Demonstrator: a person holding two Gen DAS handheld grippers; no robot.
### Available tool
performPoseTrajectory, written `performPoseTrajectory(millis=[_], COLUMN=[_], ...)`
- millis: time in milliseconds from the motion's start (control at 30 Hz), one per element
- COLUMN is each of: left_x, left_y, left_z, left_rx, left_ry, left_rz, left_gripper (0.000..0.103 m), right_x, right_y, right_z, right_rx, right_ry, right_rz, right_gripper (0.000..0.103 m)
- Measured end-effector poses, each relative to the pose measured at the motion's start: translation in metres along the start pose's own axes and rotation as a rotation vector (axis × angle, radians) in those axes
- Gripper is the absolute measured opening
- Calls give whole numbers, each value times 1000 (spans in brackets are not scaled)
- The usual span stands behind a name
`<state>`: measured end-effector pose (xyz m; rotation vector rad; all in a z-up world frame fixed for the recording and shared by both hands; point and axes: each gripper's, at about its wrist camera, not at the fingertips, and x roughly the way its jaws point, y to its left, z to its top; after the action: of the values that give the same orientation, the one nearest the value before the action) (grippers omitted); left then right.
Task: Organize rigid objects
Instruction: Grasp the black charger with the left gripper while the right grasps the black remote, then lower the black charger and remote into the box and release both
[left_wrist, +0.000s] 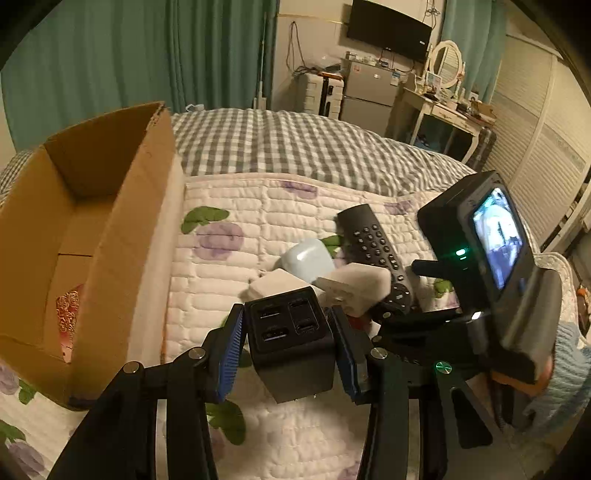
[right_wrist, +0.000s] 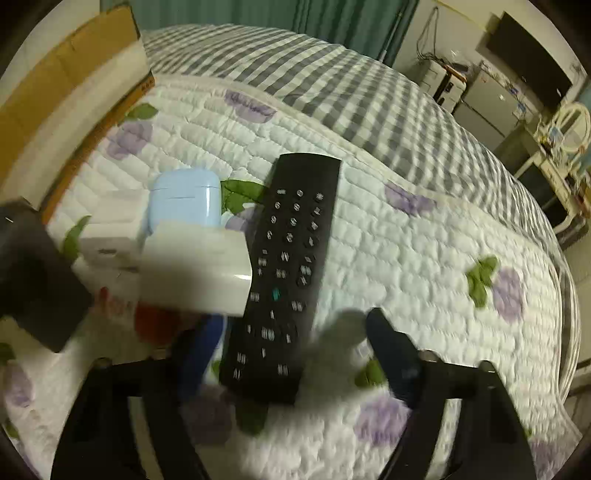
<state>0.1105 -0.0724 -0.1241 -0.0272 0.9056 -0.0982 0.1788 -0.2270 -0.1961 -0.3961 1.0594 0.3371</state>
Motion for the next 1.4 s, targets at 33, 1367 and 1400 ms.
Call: performPoseTrajectory(millis=[33,1367,1400], left_x=[1,-132,-139], left_y=[0,35,43], left_z=[0,20,24], left_rx=[0,2,-7], left_ry=[1,-205,-221], left_rz=[-1,-91,-90], left_gripper=[45,40,40], right_x=[5,-180,-189], right_y=[3,46,50], right_z=[2,2,6], right_rx=[-17,49,45], right_ry=[3,-269,-284], right_rz=[-13,-92,-88], right_gripper=[70,20,20])
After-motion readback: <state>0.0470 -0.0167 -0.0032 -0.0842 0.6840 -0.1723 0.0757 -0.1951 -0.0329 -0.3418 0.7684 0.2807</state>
